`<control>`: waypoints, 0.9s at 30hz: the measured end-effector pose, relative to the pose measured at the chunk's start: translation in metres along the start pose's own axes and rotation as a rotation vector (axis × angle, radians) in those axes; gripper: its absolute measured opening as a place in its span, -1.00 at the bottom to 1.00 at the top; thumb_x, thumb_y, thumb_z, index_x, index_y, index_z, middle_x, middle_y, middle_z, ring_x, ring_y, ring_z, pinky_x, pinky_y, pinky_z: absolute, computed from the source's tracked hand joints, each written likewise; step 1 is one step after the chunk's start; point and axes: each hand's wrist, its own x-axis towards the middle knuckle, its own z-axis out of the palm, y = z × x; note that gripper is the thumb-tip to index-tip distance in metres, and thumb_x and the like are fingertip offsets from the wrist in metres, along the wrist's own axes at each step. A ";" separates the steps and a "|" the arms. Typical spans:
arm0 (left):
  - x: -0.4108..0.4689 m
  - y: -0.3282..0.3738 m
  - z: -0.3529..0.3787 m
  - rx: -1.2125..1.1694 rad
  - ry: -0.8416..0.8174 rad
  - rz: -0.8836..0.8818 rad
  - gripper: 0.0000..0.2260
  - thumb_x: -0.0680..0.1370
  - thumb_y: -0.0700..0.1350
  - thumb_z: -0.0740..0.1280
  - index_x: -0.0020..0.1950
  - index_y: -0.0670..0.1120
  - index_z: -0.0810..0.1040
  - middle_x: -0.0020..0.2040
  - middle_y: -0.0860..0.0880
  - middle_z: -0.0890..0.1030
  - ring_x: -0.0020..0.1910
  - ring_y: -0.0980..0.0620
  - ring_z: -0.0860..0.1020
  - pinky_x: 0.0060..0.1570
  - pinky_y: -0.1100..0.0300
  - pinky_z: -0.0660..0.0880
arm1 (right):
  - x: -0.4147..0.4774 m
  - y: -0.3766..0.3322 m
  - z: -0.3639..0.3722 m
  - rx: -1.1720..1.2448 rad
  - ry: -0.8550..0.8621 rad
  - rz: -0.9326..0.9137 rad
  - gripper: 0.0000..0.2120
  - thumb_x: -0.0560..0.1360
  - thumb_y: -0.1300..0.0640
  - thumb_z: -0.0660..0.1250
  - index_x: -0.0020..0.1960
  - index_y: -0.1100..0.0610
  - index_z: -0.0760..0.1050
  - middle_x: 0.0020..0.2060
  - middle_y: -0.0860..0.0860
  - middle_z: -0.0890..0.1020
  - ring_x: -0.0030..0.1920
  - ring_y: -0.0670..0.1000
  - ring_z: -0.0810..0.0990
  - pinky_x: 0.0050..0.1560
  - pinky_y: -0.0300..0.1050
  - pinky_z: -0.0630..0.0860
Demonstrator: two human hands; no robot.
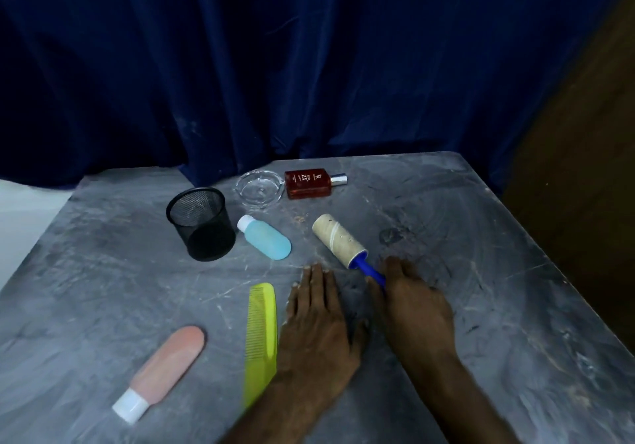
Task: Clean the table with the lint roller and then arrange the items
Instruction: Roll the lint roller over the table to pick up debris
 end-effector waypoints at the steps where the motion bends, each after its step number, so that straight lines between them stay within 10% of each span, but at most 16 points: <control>1: 0.000 -0.001 0.000 -0.006 -0.003 0.003 -0.18 0.69 0.33 -0.03 0.74 -0.15 -0.25 0.76 -0.16 -0.21 0.75 -0.12 -0.21 0.69 0.02 -0.26 | -0.002 0.000 0.001 -0.043 -0.024 -0.015 -0.59 0.68 -0.20 0.02 0.38 0.01 0.35 0.20 0.00 0.59 0.02 0.09 0.69 -0.07 -0.06 0.54; 15: 0.003 -0.003 0.012 0.122 -0.006 0.028 -0.11 0.54 0.36 -0.35 0.73 -0.17 -0.28 0.75 -0.21 -0.22 0.75 -0.16 -0.24 0.65 -0.03 -0.33 | 0.003 0.000 0.021 -0.040 -0.027 -0.040 -0.54 0.68 -0.24 -0.04 0.39 0.02 0.34 0.02 0.05 0.70 -0.03 0.12 0.71 -0.04 -0.02 0.54; 27: 0.001 0.001 0.019 0.100 0.056 0.004 -0.09 0.59 0.43 -0.18 0.75 -0.18 0.00 0.76 -0.20 0.01 0.76 -0.16 -0.05 0.73 -0.14 -0.05 | 0.024 0.072 0.003 0.010 0.033 0.118 -0.58 0.68 -0.20 0.05 0.35 0.03 0.42 -0.07 0.06 0.69 -0.10 0.13 0.67 -0.16 -0.04 0.50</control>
